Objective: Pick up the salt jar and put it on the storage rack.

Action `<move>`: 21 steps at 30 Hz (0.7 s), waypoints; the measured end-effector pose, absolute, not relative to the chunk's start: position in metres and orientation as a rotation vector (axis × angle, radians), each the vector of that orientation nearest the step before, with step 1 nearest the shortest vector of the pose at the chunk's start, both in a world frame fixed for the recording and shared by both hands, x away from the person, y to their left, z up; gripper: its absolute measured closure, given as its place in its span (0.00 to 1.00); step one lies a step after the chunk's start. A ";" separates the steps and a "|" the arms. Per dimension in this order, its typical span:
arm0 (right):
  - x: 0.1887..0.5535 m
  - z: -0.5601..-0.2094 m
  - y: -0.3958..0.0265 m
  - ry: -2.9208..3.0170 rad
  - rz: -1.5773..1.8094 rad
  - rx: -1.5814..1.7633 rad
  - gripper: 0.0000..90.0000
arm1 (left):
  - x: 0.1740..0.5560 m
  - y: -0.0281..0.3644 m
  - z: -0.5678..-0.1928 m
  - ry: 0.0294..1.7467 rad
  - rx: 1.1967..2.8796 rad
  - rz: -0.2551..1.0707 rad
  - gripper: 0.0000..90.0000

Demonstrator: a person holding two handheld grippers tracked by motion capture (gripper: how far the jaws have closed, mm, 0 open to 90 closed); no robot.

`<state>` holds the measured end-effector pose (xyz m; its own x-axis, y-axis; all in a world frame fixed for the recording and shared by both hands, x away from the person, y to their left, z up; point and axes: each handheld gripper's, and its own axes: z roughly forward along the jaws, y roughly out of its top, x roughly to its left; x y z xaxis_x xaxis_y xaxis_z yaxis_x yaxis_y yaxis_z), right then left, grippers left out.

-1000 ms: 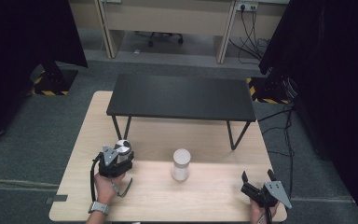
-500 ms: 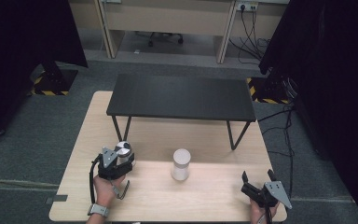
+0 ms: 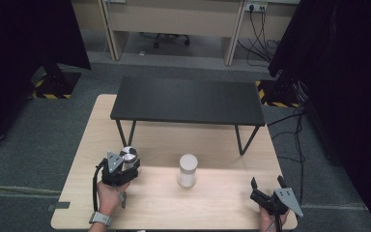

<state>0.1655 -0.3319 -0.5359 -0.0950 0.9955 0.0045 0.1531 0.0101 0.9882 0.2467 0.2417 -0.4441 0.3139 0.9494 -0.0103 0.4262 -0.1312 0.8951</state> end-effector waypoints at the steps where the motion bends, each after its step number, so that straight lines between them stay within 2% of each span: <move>1: 0.166 -0.536 -0.332 1.398 1.200 1.273 0.00 | 0.246 0.241 -0.442 1.250 1.715 0.760 0.34; 21: 0.165 -0.536 -0.332 1.394 1.205 1.275 0.00 | 0.245 0.241 -0.393 1.230 1.708 0.758 0.34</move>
